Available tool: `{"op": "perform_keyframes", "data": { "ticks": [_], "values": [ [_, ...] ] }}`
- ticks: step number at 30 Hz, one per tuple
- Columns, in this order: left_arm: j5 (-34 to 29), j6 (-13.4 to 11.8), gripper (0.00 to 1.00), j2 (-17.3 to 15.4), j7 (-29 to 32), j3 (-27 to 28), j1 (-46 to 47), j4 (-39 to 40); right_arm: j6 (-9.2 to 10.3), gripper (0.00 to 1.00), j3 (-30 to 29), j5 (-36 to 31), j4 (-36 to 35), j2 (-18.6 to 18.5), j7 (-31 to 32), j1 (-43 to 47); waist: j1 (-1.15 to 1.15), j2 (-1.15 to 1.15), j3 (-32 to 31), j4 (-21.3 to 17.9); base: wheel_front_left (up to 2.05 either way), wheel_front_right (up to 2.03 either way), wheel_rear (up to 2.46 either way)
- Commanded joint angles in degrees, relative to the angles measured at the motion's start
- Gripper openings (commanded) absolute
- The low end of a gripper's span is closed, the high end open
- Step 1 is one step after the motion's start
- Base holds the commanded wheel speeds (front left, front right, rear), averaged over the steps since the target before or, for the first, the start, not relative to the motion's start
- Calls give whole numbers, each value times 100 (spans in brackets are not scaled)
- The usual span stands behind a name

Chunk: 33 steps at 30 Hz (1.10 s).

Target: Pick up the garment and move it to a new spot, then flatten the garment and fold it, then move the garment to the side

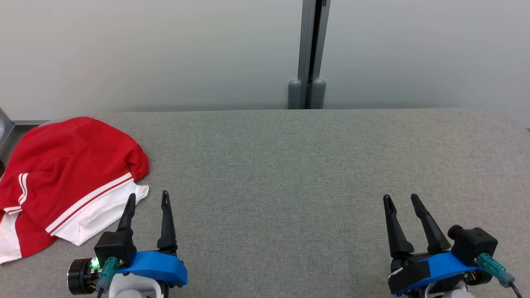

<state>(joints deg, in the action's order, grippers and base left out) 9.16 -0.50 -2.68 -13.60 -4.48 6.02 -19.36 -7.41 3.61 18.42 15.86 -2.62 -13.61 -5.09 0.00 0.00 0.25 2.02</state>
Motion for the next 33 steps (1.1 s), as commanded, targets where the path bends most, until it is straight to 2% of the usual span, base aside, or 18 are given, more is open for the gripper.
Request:
{"op": "perform_keyframes", "data": {
  "ticks": [1, 13, 33],
  "values": [
    [-140, -30, 100, -28, -53, -14, 106, -19, -13, 100, 14, -167, 14, -41, -52, -79, 0, 0, -3, 3, 0, 0, 0],
    [-568, -101, 100, -30, -175, -28, 145, -294, -13, 100, -48, -778, 128, -42, -175, -104, 0, 0, -6, 32, 0, 0, 0],
    [-467, -85, 100, -30, -169, 109, 168, -510, -9, 100, -212, -828, 318, -42, -166, -145, 0, 0, -28, 27, 0, 0, 0]
  ]
}}
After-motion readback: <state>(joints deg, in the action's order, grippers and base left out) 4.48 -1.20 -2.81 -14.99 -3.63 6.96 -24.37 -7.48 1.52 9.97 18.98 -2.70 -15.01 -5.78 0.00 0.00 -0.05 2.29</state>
